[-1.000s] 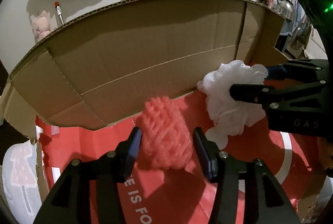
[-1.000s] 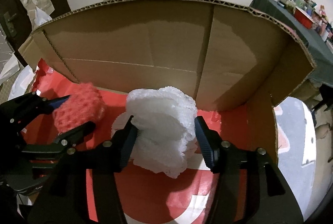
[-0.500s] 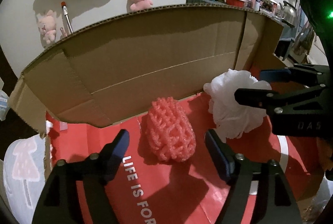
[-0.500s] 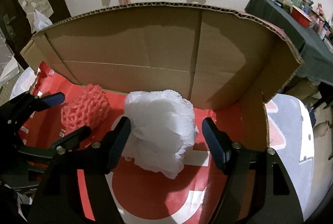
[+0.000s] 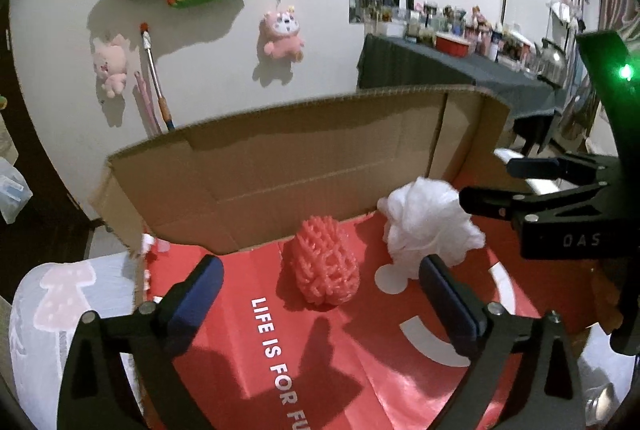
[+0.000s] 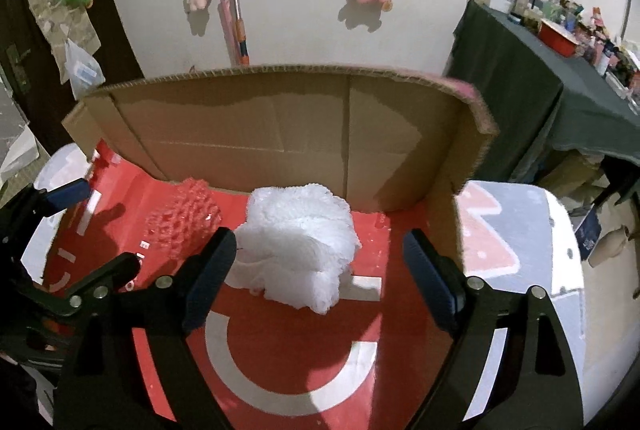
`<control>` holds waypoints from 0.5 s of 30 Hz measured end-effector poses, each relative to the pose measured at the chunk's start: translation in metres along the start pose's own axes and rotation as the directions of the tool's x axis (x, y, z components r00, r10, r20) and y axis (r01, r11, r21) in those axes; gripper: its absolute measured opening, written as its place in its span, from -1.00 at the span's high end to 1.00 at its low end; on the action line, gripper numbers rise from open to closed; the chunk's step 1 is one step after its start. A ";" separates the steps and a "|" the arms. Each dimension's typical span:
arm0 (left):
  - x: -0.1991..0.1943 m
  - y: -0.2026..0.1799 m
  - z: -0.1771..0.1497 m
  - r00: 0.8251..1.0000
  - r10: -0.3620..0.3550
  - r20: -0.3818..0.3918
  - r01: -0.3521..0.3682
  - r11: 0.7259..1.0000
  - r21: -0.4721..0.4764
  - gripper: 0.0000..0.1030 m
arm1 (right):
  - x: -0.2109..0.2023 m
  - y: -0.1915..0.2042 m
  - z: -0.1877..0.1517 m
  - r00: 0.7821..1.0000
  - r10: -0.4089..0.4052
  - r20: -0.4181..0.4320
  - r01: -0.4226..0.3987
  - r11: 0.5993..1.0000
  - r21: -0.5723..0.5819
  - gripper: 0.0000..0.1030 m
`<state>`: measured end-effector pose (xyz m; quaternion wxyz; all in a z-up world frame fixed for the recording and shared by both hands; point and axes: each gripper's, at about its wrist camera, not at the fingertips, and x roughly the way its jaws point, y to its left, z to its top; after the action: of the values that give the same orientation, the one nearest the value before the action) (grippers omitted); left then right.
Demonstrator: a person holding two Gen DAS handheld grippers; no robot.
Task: Organize soft objects
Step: 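Withdraw both tools from the box back toward the remaining items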
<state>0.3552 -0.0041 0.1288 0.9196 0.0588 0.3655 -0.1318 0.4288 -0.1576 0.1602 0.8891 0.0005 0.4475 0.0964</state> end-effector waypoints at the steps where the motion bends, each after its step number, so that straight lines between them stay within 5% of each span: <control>1: -0.007 0.000 0.001 1.000 0.001 0.015 0.000 1.000 -0.004 -0.96 | -0.004 0.000 0.000 1.000 0.000 0.005 0.000 1.000 0.002 -0.67; 15: -0.117 -0.013 -0.012 0.981 0.021 0.194 -0.008 0.998 -0.068 -1.00 | -0.117 0.017 -0.027 0.985 -0.012 0.174 0.015 1.000 -0.014 -0.73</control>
<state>0.2616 0.0088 0.2001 0.9533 0.0176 0.2775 -0.1178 0.3369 -0.1635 0.2385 0.9254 -0.0010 0.3673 0.0934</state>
